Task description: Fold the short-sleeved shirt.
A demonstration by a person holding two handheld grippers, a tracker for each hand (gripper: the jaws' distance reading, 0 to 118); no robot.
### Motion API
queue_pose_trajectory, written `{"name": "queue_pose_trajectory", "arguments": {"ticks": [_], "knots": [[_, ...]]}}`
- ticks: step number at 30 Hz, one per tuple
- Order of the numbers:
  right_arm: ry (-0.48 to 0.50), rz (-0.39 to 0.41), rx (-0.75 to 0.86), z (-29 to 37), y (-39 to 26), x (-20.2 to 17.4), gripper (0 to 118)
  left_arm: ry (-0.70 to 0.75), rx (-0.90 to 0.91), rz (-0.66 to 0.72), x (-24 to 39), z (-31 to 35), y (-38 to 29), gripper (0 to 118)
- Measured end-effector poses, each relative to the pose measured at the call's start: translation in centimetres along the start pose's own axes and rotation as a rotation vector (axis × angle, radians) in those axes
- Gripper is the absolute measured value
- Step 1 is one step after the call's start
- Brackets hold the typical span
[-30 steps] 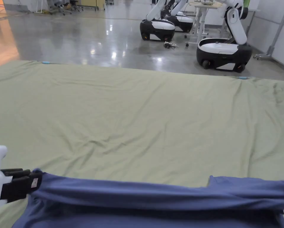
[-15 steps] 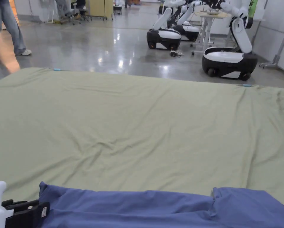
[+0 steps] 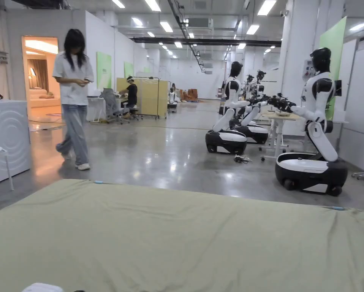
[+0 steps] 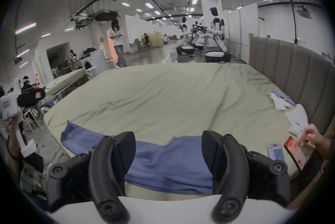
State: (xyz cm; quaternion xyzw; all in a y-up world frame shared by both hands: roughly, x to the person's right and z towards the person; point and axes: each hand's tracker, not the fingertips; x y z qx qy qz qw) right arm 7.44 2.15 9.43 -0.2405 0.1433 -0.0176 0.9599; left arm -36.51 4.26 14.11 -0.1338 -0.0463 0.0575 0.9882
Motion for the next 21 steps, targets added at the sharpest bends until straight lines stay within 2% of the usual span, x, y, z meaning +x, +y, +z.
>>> {"name": "queue_pose_trajectory", "arguments": {"ticks": [4,5,6,7,8,9,11,13,15,16,21], "knots": [[0.008,0.047,0.03,-1.5,0.1,-2.4,80,0.016,0.003,0.011,1.9,-1.3,-0.4,57],[0.012,0.046,0.029,-2.0,0.1,-2.9,71,0.035,-0.004,0.018,2.3,-1.6,-0.6,56],[0.022,0.043,0.03,-2.6,0.1,-3.3,53,0.03,-0.006,0.018,2.5,-1.9,-0.9,51],[0.028,0.01,0.037,-3.3,-0.1,-3.8,34,0.016,-0.01,0.027,2.7,-2.5,-1.2,41],[0.025,-0.042,0.057,-4.2,-0.2,-4.1,15,-0.008,-0.018,0.042,3.1,-3.1,-1.6,24],[0.021,-0.083,0.063,-5.0,-0.3,-4.4,4,-0.012,-0.028,0.053,3.5,-3.7,-1.8,13],[0.023,-0.135,0.051,-6.8,-0.6,-4.9,0,0.036,-0.039,0.061,4.4,-4.7,-2.4,11],[0.06,-0.13,0.057,-7.8,-0.9,-5.0,0,-0.022,-0.083,0.014,4.7,-5.2,-2.4,7],[0.016,-0.102,0.017,-8.1,-1.3,-5.8,0,0.074,-0.054,-0.064,5.4,-5.4,-2.7,4],[-0.011,-0.062,0.014,-8.0,-1.5,-6.2,0,0.061,-0.058,-0.089,5.3,-5.9,-2.2,4],[0.006,-0.039,0.008,-9.5,-1.1,-6.5,0,0.097,-0.023,-0.013,5.2,-5.7,-1.9,3]]}}
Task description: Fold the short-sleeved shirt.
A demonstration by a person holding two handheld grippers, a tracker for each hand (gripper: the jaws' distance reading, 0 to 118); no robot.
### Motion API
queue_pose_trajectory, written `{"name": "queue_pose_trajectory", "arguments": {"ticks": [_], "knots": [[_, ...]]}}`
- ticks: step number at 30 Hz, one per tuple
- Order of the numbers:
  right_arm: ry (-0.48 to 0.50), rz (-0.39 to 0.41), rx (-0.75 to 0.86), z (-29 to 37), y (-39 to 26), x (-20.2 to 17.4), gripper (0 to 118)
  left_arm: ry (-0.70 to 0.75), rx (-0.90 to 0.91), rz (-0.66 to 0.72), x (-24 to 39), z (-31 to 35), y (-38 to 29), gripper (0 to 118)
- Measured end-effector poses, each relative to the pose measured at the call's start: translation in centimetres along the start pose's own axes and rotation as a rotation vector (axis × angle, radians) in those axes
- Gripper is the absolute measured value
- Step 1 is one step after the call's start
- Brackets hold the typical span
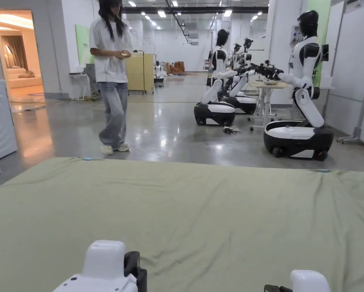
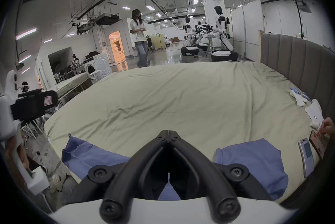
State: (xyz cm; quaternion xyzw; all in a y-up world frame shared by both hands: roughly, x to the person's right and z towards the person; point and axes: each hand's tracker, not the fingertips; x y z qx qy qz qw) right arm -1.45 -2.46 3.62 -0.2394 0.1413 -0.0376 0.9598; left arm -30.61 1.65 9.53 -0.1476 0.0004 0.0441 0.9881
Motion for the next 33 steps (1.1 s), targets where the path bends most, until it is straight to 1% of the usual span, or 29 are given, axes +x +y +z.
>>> {"name": "queue_pose_trajectory", "arguments": {"ticks": [1,3,4,6,7,8,10,13,14,16,17,18,19,20,21,23,24,25,26,27,28,29,30,31,32,33], "knots": [[-0.016,0.002,0.001,0.3,0.1,-0.1,0,-0.028,-0.018,0.018,0.1,0.5,-0.4,3],[-0.043,-0.002,0.039,1.6,0.0,-0.6,0,-0.035,-0.034,-0.017,0.2,1.3,-0.9,3],[-0.036,0.007,0.036,2.2,-0.1,-0.8,0,-0.055,-0.068,-0.051,0.2,1.6,-1.2,3],[-0.072,0.076,0.042,3.2,-0.5,-1.5,0,-0.049,-0.062,-0.03,-0.4,2.1,-1.6,3],[-0.084,0.119,0.038,3.7,-0.7,-1.7,0,-0.073,-0.077,0.036,-1.2,2.1,-1.6,3],[-0.087,0.141,0.034,4.0,-0.9,-1.8,0,-0.079,-0.076,0.092,-2.0,2.3,-1.6,3],[-0.081,0.129,0.036,4.4,-1.1,-1.8,0,-0.108,-0.066,0.22,-3.7,2.6,-1.8,3],[-0.038,0.061,0.026,4.4,-1.4,-0.9,0,-0.178,-0.053,0.358,-6.7,2.9,-2.0,4],[-0.044,0.054,0.025,4.5,-1.6,-0.7,0,-0.198,-0.05,0.378,-7.7,3.2,-2.2,7],[-0.05,0.036,0.018,4.5,-1.9,-0.4,0,-0.22,-0.042,0.368,-9.6,3.8,-2.5,49],[-0.042,0.019,0.012,4.4,-2.1,-0.1,0,-0.219,-0.053,0.366,-10.6,4.1,-2.7,61],[-0.033,0.0,0.007,4.4,-2.2,0.0,0,-0.208,-0.072,0.379,-11.6,4.2,-3.1,63],[-0.025,-0.015,0.005,4.3,-2.3,0.1,0,-0.203,-0.112,0.428,-12.8,3.9,-3.5,63],[-0.015,-0.031,0.006,4.3,-2.4,0.2,0,-0.216,-0.152,0.512,-14.3,3.4,-4.3,63],[-0.006,-0.045,0.006,4.2,-2.4,0.3,0,-0.247,-0.187,0.589,-15.7,2.7,-5.4,64],[0.03,-0.078,0.002,4.3,-2.3,0.1,0,-0.363,-0.255,0.712,-19.3,0.7,-8.6,69],[0.034,-0.089,0.002,4.2,-2.4,0.2,0,-0.35,-0.278,0.766,-20.3,0.2,-9.7,73],[0.036,-0.1,0.005,4.2,-2.5,0.3,0,-0.302,-0.319,0.799,-21.6,-0.2,-10.8,76],[0.041,-0.111,0.005,4.4,-2.4,0.1,0,-0.255,-0.347,0.822,-22.4,-0.5,-11.6,75],[0.042,-0.115,0.003,4.3,-2.4,0.2,0,-0.199,-0.367,0.782,-22.6,-0.7,-12.0,75],[0.038,-0.12,0.002,4.3,-2.4,0.2,0,-0.18,-0.413,0.737,-23.1,-1.1,-12.4,75],[0.031,-0.12,0.0,4.2,-2.4,0.2,0,-0.172,-0.435,0.727,-23.3,-1.4,-12.8,75],[0.022,-0.119,-0.003,4.1,-2.4,0.3,0,-0.183,-0.434,0.749,-23.5,-1.8,-13.2,75],[0.018,-0.12,-0.007,4.1,-2.5,0.4,0,-0.238,-0.455,0.804,-23.3,-2.2,-13.8,75],[0.019,-0.129,-0.01,3.9,-2.6,0.5,0,-0.31,-0.425,0.875,-23.2,-2.6,-14.3,75],[0.024,-0.138,-0.012,3.9,-2.7,0.6,0,-0.345,-0.41,0.917,-23.0,-2.9,-14.4,75]]}}
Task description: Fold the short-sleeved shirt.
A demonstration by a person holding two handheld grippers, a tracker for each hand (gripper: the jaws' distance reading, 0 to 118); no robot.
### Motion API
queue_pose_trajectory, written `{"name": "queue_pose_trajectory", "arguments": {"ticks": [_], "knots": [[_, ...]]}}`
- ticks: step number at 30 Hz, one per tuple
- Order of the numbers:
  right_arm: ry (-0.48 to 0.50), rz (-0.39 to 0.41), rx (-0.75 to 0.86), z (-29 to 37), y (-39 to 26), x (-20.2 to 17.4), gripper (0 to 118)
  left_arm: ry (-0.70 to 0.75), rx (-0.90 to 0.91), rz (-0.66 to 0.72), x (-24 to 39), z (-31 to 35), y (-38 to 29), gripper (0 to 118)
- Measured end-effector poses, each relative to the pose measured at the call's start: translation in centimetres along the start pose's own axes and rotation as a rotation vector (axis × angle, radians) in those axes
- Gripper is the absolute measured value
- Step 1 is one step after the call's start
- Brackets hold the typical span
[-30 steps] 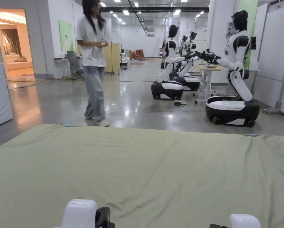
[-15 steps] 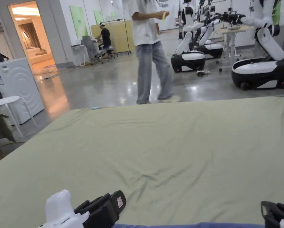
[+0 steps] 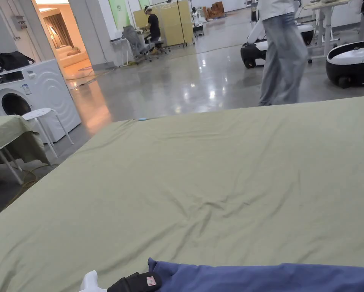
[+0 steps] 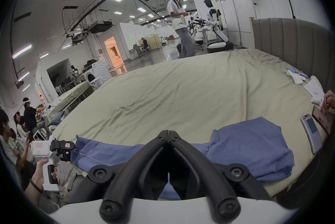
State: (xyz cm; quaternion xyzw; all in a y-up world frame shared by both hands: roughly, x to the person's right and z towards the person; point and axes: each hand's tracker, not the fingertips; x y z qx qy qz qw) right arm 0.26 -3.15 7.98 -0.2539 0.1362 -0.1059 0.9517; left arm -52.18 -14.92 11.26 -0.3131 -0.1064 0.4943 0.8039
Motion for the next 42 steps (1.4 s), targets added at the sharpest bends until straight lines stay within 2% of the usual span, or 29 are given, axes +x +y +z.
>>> {"name": "queue_pose_trajectory", "arguments": {"ticks": [4,5,7,9,11,12,17,20,24,28,30,32,35,39,40,41,42], "knots": [[0.015,-0.025,-0.01,-0.1,0.0,0.4,0,-0.019,-0.012,0.021,0.7,-2.5,-0.7,74],[0.01,-0.021,-0.01,0.0,0.1,0.5,0,-0.021,-0.012,0.018,1.1,-3.0,-0.6,68],[0.0,-0.016,-0.009,0.2,0.2,0.8,0,-0.007,-0.01,0.014,1.3,-3.4,-0.6,10],[-0.007,-0.032,-0.004,0.3,0.3,1.3,0,0.105,-0.029,-0.014,1.7,-4.4,-0.7,10],[-0.005,-0.062,-0.001,0.5,0.3,1.9,0,0.072,-0.032,-0.013,2.2,-4.1,-0.2,9],[-0.003,-0.074,-0.001,0.6,0.4,2.1,0,0.103,0.025,-0.04,2.8,-3.5,0.1,9],[-0.023,-0.09,0.01,1.3,0.8,3.3,0,0.045,0.073,-0.035,5.1,-0.5,3.5,10],[-0.026,-0.114,0.03,1.6,1.0,3.9,0,0.16,0.12,-0.241,8.4,1.8,5.8,10],[-0.029,-0.125,0.078,2.2,1.1,4.4,0,0.175,0.076,-0.366,14.0,2.5,6.3,9],[-0.024,-0.144,0.089,2.2,1.2,5.0,0,0.131,0.009,-0.555,19.6,-2.2,1.9,9],[-0.014,-0.154,0.091,2.4,1.1,5.4,0,0.08,-0.056,-0.53,20.9,-6.1,-1.0,10],[-0.019,-0.15,0.09,2.8,1.1,5.6,0,0.048,-0.155,-0.613,22.6,-10.7,-4.8,9],[-0.039,-0.156,0.098,3.3,0.7,6.7,0,0.068,-0.276,-0.639,22.9,-16.8,-9.0,10],[-0.055,-0.185,0.114,4.3,0.3,8.4,0,0.129,-0.362,-0.671,22.4,-21.3,-13.2,10],[-0.059,-0.193,0.116,4.4,0.2,9.0,0,0.13,-0.361,-0.678,22.2,-21.9,-13.9,12],[-0.063,-0.201,0.117,4.4,0.1,9.6,0,0.123,-0.367,-0.672,21.9,-22.3,-14.2,22],[-0.068,-0.211,0.118,4.4,0.1,10.1,0,0.123,-0.366,-0.672,21.6,-22.2,-14.1,44]]}}
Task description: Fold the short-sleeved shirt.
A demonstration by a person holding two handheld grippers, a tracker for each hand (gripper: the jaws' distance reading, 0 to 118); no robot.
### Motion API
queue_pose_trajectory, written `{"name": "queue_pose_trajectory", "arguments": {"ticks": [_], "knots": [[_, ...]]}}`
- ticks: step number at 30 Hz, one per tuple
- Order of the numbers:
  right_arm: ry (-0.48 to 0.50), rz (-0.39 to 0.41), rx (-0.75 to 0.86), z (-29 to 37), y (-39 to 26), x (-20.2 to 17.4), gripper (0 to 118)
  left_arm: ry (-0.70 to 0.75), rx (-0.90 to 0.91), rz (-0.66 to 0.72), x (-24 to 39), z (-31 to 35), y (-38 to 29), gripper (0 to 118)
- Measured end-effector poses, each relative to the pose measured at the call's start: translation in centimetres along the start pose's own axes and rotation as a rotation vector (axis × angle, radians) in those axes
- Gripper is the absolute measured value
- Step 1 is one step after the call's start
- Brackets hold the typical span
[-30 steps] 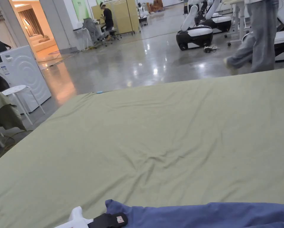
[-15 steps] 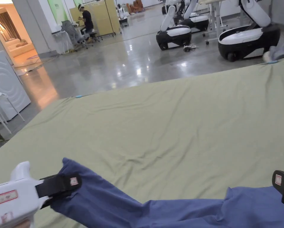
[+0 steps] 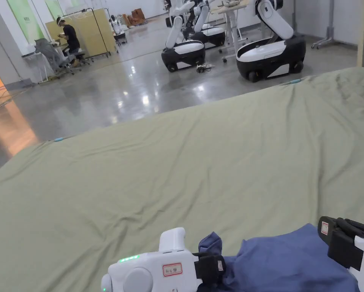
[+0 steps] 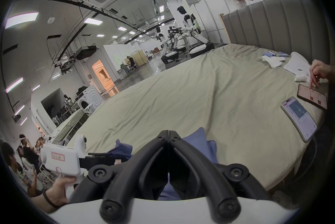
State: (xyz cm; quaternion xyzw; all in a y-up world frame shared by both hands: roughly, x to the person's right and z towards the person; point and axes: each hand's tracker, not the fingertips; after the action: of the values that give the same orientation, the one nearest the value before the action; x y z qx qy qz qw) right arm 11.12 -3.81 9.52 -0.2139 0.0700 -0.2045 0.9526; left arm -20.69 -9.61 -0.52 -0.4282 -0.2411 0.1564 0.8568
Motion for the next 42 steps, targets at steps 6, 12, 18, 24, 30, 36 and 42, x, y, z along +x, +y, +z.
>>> {"name": "queue_pose_trajectory", "arguments": {"ticks": [6,12,18,24,30,36,42], "knots": [[-0.017,-0.073,0.018,-0.4,0.0,2.4,0,-0.111,0.225,0.101,-1.4,4.9,0.8,55],[-0.009,-0.092,0.005,-1.5,-0.4,2.4,0,-0.104,0.147,0.164,-2.5,2.9,0.5,7],[0.002,-0.068,-0.03,-2.1,-0.8,1.4,0,-0.122,-0.064,0.173,-2.7,-4.0,-3.8,4],[0.015,-0.04,-0.049,-1.9,-0.7,0.3,0,-0.241,0.095,0.116,-3.5,1.7,-2.2,4],[0.01,-0.038,-0.043,-1.8,-0.8,0.2,0,-0.244,0.321,0.276,-11.1,11.9,-1.7,58],[0.025,-0.045,-0.07,-2.8,-1.8,-0.3,0,-0.235,0.296,0.515,-17.4,12.2,-4.3,58],[0.051,-0.02,-0.071,-2.2,-1.4,-1.8,0,-0.338,0.211,0.673,-16.9,5.7,-6.6,43]]}}
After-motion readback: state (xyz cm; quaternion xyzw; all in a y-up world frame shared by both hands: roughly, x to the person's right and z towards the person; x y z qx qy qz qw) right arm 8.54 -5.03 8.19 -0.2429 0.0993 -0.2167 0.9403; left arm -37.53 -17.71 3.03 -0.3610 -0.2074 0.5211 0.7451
